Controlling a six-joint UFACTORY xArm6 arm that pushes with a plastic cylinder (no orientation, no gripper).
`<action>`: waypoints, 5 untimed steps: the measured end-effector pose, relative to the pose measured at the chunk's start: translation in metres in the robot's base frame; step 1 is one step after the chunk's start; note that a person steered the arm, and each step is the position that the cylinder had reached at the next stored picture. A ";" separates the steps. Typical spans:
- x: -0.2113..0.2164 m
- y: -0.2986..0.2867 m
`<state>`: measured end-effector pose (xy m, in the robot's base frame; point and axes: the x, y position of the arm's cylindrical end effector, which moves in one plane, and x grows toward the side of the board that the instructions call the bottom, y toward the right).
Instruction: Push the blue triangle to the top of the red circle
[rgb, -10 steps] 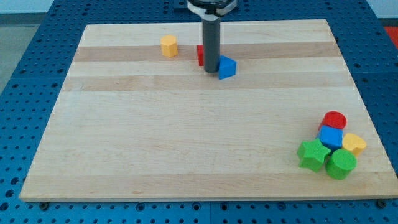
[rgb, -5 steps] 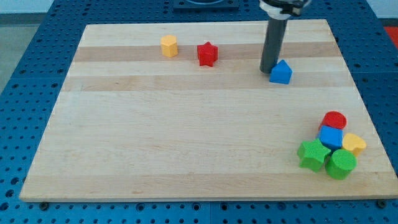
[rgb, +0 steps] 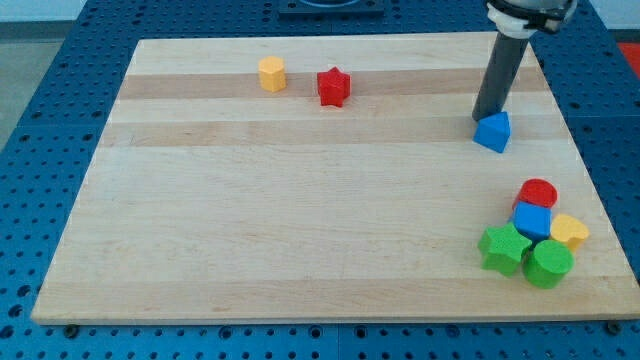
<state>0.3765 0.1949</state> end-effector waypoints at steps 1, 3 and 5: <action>0.018 -0.002; 0.067 -0.002; 0.083 -0.008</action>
